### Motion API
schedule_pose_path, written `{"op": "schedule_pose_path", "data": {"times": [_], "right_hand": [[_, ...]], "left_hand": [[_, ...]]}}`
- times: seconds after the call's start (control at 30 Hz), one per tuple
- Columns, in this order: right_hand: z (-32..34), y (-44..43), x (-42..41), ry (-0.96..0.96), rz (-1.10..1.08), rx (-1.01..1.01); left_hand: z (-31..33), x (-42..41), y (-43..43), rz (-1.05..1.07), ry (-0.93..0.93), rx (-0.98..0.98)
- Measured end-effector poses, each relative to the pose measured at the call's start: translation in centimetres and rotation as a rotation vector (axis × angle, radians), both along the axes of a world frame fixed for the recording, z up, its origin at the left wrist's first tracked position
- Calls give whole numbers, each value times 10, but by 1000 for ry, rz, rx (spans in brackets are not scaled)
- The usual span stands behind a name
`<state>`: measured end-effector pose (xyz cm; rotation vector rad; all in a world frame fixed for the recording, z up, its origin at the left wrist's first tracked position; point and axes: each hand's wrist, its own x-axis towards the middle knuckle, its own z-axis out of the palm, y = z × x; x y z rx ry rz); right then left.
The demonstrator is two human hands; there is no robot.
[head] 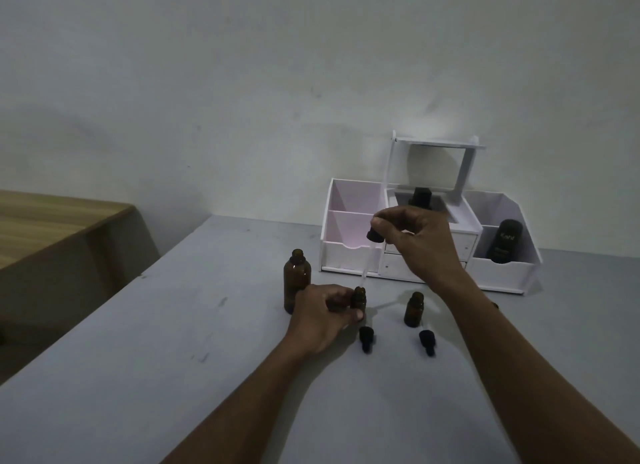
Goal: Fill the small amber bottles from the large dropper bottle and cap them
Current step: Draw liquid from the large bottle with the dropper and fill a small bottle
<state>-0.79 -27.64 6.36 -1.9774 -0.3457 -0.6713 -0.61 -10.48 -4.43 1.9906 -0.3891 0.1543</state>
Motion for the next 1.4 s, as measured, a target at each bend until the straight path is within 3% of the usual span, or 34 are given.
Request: {"op": "schedule_pose_path", "data": {"times": [0.97,1.4], "right_hand": [[-6,3,1,-14,-66,-133],[17,18,-15,-149,26,149]], "left_hand": [[1,-1,-1,23,33,50],[12,-35,50,69,97,55]]}}
